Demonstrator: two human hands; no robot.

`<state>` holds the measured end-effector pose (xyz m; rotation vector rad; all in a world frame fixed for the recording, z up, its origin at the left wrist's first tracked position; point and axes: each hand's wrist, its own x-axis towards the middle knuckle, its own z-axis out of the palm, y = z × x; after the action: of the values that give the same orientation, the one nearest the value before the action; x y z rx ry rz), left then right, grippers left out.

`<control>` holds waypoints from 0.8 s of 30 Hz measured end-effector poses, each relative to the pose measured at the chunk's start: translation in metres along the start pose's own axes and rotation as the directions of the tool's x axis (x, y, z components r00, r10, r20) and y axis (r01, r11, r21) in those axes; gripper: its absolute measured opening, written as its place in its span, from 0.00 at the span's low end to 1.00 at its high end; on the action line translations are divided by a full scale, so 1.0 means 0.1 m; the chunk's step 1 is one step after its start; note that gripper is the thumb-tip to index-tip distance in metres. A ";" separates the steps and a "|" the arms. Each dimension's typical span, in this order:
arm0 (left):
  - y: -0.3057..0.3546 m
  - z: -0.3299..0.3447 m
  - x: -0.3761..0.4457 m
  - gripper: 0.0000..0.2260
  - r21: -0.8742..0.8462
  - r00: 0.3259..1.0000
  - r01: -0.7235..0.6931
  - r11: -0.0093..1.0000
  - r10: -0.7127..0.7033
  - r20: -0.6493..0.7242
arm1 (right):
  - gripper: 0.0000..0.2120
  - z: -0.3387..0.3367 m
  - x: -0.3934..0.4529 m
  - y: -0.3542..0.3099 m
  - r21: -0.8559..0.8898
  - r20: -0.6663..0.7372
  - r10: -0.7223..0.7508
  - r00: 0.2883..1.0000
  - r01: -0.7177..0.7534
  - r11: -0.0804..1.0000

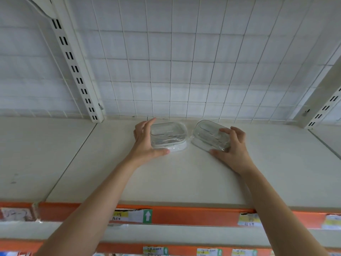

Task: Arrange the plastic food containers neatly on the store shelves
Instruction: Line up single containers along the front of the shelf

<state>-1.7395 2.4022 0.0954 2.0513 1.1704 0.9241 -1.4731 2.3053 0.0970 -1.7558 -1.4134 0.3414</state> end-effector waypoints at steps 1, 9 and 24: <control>0.00 0.00 0.00 0.47 -0.012 1.000 0.009 1.000 -0.010 -0.022 | 0.33 0.01 0.00 -0.01 -0.020 -0.011 0.002 1.000 -0.002 1.000; -0.06 0.03 0.03 0.46 -0.141 0.994 0.093 0.986 -0.099 -0.037 | 0.23 -0.06 0.01 -0.06 0.258 -0.110 0.095 0.989 -0.064 0.964; 0.01 -0.01 -0.02 0.42 -0.391 0.992 0.085 0.916 -0.113 -0.049 | 0.27 0.29 0.38 -0.77 0.105 0.322 -0.260 0.911 0.238 0.965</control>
<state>-1.7407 2.4007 0.0963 1.6382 1.0189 1.0890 -1.5320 2.3528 0.1468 -1.4889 -1.8256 0.5579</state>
